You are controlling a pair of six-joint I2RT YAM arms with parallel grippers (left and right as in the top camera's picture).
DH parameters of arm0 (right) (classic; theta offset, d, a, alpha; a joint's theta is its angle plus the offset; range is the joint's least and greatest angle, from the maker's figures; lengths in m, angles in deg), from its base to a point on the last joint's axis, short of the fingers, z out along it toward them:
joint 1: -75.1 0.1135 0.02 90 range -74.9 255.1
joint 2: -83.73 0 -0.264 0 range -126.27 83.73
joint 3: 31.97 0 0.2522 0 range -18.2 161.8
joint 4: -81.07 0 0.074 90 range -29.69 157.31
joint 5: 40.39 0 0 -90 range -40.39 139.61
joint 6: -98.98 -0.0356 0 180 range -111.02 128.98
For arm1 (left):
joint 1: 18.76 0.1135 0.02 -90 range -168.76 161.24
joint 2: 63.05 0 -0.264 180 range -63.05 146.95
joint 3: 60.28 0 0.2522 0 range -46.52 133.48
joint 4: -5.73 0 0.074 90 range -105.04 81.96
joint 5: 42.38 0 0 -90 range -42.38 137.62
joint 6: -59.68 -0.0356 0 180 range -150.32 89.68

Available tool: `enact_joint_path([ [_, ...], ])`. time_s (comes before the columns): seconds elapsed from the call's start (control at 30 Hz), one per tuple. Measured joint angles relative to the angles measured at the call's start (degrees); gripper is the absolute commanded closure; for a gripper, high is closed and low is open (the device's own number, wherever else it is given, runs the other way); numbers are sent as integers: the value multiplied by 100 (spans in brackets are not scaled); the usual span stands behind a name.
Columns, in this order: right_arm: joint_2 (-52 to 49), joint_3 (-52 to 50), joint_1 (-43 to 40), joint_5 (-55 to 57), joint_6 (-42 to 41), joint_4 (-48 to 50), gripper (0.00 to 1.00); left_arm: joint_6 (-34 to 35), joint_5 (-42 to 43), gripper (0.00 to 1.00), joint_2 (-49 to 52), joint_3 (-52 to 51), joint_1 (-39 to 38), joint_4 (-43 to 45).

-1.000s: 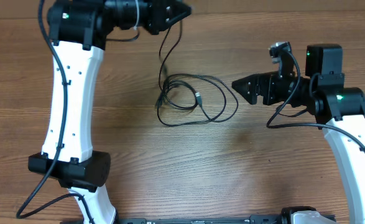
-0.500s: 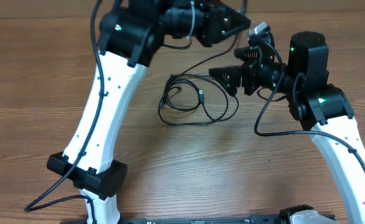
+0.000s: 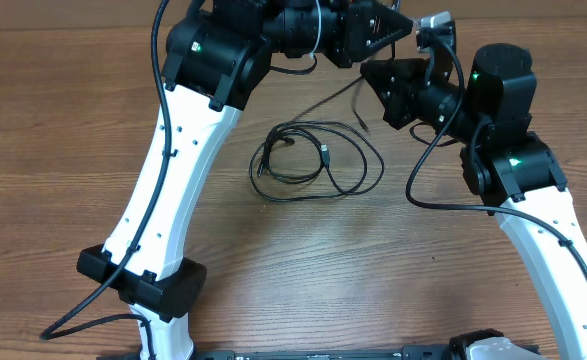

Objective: Untangle cables

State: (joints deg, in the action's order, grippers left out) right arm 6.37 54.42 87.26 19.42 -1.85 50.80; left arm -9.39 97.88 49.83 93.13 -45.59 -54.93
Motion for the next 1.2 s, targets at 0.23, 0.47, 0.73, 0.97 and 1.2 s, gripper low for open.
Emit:
enact_joint_path([
  [0.23,0,2,11,1185,-164,-946,96,-205,-938,96,0,0,339,-1156],
  [0.47,9,2,-37,2830,7,-1281,96,-723,-2114,57,-7,2,824,-2444],
  [0.73,125,811,-50,5003,647,-1517,96,-1062,-3169,51,-7,2,1220,-3467],
  [0.97,323,2175,-389,6347,1316,-1572,96,-1095,-3928,56,-7,2,1274,-4131],
  [1.2,407,2404,-1694,6555,1443,-1971,96,-1106,-4625,58,-7,2,1274,-4513],
])
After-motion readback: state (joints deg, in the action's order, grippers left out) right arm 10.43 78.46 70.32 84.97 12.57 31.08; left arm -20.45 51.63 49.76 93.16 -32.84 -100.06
